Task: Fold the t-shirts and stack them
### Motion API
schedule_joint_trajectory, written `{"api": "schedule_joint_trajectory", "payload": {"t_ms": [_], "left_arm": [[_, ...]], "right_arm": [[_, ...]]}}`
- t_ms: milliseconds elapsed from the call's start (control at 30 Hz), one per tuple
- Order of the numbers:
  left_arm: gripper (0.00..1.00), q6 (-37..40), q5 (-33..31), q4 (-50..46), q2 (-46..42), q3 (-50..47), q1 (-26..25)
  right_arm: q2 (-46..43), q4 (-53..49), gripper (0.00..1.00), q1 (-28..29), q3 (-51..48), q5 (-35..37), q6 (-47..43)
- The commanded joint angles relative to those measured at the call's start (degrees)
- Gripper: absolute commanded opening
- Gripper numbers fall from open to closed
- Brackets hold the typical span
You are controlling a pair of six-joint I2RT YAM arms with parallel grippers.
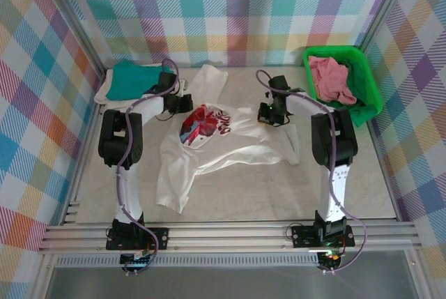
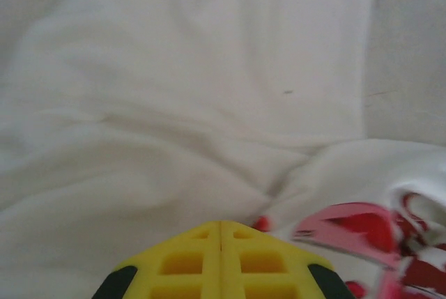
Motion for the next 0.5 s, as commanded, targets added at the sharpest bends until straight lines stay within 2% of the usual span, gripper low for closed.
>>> {"api": "schedule_joint_trajectory", "payload": {"t_ms": [0,200,233,300,333,367,400,467], "left_arm": [[0.00,-4.4,-5.1,-1.9,-4.0,-1.4,3.0],[0.00,-8.4,-10.0,-1.7,-5.4,-4.6,5.5],[0.00,-8.5,-9.9,-1.6,-5.5,-4.8,5.8],[0.00,-7.5,-8.8,-2.9,-5.2,-4.2,6.0],[0.00,-6.3,-7.2,-3.2,-5.1,-3.6,5.9],[0.00,-4.9,-6.1,-3.8,-5.0,-2.8,5.6],[0.03,-4.0,-6.2,-4.6,-5.1,-1.6,5.1],[0.25,-0.5,-5.6,-6.1,-5.2,1.2,3.3]], "right_arm": [[-8.1,1.5,0.00,-0.4,-3.7,1.3,-0.7],[-17.1,0.5,0.01,-0.4,-12.8,8.1,1.3],[-18.2,0.3,0.10,-0.4,-13.8,8.4,1.1],[-19.1,-1.1,0.38,-0.5,-14.5,8.3,0.5],[-19.1,-1.6,0.46,-0.6,-14.4,8.1,0.1],[-19.0,-1.8,0.49,-0.8,-14.1,7.8,0.0],[-19.1,-1.7,0.49,-1.1,-13.7,7.2,0.0],[-18.8,-0.5,0.49,-2.0,-12.8,5.9,0.7]]}}
